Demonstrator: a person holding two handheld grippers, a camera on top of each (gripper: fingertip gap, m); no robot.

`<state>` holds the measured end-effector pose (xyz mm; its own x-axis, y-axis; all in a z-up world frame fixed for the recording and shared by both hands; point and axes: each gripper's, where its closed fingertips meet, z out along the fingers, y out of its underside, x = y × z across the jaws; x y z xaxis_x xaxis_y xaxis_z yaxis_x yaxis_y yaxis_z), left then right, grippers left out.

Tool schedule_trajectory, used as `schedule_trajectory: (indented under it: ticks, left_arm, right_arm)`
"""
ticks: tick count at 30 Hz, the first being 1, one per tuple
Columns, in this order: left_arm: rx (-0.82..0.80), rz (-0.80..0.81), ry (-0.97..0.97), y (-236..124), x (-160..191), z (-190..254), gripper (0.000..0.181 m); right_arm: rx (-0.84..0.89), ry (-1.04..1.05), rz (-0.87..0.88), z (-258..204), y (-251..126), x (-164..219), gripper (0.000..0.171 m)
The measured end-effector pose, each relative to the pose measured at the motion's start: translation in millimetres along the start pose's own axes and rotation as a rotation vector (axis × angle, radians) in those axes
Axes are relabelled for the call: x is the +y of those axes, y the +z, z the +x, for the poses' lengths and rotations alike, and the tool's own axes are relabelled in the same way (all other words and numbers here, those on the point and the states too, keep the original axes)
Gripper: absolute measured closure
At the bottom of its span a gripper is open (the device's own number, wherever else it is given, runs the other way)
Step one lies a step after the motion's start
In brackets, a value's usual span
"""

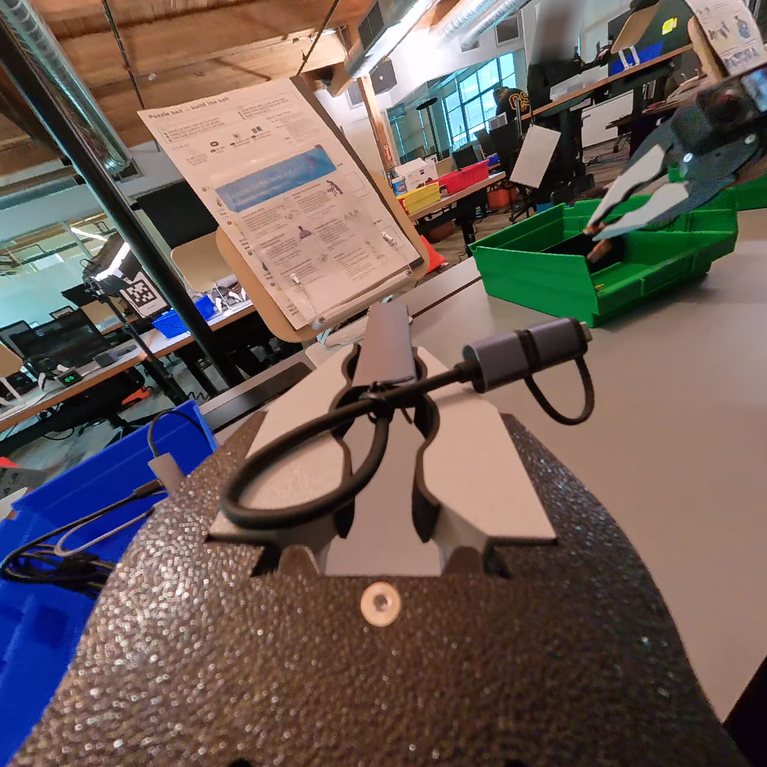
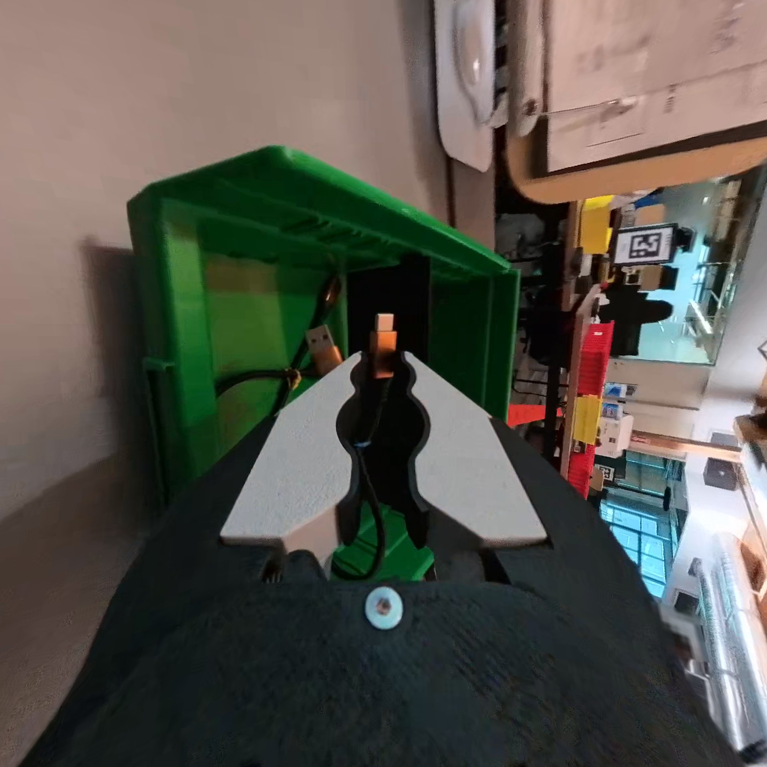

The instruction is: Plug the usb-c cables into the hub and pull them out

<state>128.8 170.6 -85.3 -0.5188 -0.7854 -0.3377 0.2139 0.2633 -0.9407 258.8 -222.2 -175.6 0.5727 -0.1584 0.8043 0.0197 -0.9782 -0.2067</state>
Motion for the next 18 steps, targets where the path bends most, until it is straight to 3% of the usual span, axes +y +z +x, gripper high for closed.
schedule_trajectory:
  ticks: [2, 4, 6, 9, 12, 15, 18]
  left_arm:
    - [0.010, -0.013, -0.013, 3, 5, 2, 0.158]
    - [0.021, -0.035, -0.025, 6, 10, 5, 0.158]
    - [0.044, -0.052, -0.025, 8, 14, 10, 0.158]
    - [0.127, -0.060, -0.076, 10, 18, 23, 0.158]
    - [0.186, -0.063, -0.148, 14, 25, 31, 0.160]
    - [0.215, -0.083, -0.168, 15, 31, 35, 0.160]
    - [0.289, -0.044, -0.182, 13, 24, 44, 0.159]
  right_arm:
    - [-0.001, -0.003, -0.037, 0, 5, 8, 0.135]
    - [0.058, 0.120, -0.076, 13, -8, 16, 0.120]
    - [0.192, 0.341, 0.034, 37, -32, 4, 0.121]
    - [0.118, 0.607, 0.367, 34, -62, -52, 0.112]
    - [0.162, 0.589, 0.351, 38, -57, -52, 0.115]
    - [0.007, 0.660, 0.309, 21, -41, -54, 0.103]
    - [-0.202, 0.619, 0.580, -15, -65, -130, 0.103]
